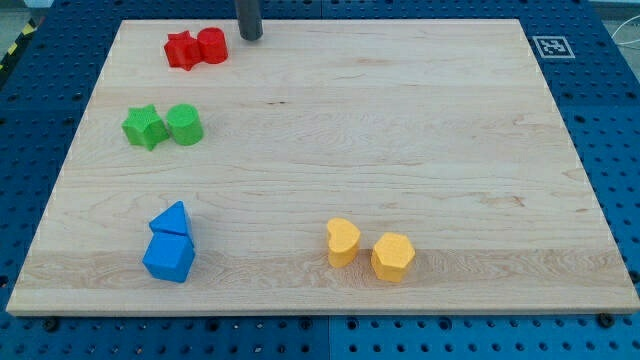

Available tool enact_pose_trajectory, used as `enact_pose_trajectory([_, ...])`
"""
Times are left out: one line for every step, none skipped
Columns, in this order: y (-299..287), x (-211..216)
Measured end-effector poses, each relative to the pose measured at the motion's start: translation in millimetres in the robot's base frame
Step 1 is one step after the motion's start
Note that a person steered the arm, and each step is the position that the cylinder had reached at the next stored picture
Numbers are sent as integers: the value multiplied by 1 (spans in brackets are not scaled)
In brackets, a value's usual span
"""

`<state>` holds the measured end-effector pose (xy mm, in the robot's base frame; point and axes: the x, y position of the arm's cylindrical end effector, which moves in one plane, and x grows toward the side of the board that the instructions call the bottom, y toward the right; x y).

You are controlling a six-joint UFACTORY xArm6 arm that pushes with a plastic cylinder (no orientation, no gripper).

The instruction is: Move the red circle down a bit

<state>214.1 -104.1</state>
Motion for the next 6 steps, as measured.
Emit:
enact_pose_trajectory([-13,-16])
enact_pose_trajectory([-40,-21])
enact_pose_trajectory([-68,-18])
enact_pose_trajectory([-67,-13])
enact_pose_trajectory([-62,-6])
enact_pose_trajectory([-62,3])
